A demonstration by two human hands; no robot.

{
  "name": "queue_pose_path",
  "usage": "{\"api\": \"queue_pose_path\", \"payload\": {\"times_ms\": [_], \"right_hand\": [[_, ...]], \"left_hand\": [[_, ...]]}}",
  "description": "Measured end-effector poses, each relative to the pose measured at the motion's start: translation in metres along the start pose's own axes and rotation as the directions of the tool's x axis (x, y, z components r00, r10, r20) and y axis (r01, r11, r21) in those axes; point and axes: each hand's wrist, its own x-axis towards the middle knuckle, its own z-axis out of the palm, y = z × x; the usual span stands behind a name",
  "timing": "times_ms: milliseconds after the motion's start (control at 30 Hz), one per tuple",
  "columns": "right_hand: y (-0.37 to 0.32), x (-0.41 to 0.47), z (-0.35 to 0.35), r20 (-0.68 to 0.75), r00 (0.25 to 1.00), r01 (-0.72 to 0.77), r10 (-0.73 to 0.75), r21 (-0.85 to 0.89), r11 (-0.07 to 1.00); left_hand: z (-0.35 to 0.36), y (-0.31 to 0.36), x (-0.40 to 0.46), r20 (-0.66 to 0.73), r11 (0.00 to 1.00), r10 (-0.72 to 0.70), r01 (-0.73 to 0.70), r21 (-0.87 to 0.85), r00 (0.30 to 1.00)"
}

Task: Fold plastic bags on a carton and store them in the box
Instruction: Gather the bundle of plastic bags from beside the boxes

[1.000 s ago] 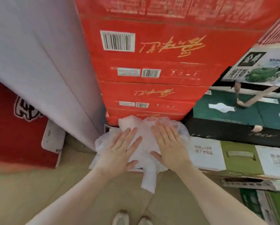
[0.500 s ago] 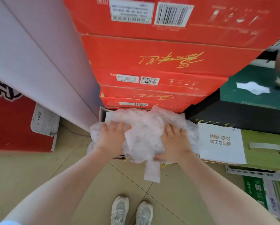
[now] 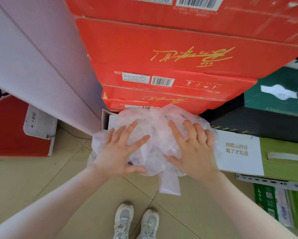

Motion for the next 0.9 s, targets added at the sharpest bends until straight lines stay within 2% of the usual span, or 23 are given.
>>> {"api": "queue_pose_path", "payload": {"times_ms": [67,100,167,233,300,400,467,567,767,833,900], "right_hand": [[0.003,0.006,-0.009,-0.118,0.991,0.076,-0.07,0.04,0.996],[0.006,0.013,-0.01,-0.116,0.989,0.106,-0.096,0.076,0.991],[0.009,0.027,-0.002,0.011,0.989,0.143,-0.146,0.145,0.979],[0.007,0.031,0.011,0.236,0.958,0.128,-0.163,0.158,0.979],[0.003,0.022,0.018,0.464,0.878,0.029,-0.116,0.19,0.981],[0.0,0.003,0.031,0.611,0.789,-0.094,-0.067,0.227,0.969],[-0.001,-0.002,0.032,0.718,0.692,-0.152,-0.071,0.241,0.959],[-0.007,0.001,0.033,0.708,0.705,-0.15,-0.04,0.204,0.967],[-0.012,0.0,0.037,0.631,0.775,-0.125,0.024,0.116,0.985],[-0.009,0.001,0.035,0.63,0.776,-0.083,0.016,0.077,0.994],[-0.007,0.005,0.029,0.668,0.744,-0.116,0.027,0.088,0.989]], "left_hand": [[0.001,0.009,0.009,-0.153,0.997,-0.027,0.039,0.072,0.988],[0.003,0.013,0.015,-0.23,0.989,-0.016,0.049,0.139,0.973],[0.006,0.014,0.029,-0.303,0.966,0.028,0.052,0.253,0.953],[0.012,0.007,0.038,-0.255,0.965,0.069,0.0,0.261,0.964],[0.018,-0.001,0.035,-0.127,0.982,0.046,-0.021,0.187,0.991],[0.024,-0.003,0.016,0.066,0.994,-0.064,0.057,0.098,0.996],[0.025,0.0,0.01,0.115,0.983,-0.126,0.109,0.147,0.985],[0.027,0.002,0.016,0.111,0.974,-0.162,0.14,0.179,0.981],[0.026,-0.004,0.038,0.019,0.981,-0.147,0.143,0.128,0.989],[0.019,-0.002,0.044,0.099,0.986,-0.149,0.14,0.096,0.984],[0.014,0.001,0.046,0.204,0.98,-0.197,0.19,0.054,0.959]]}}
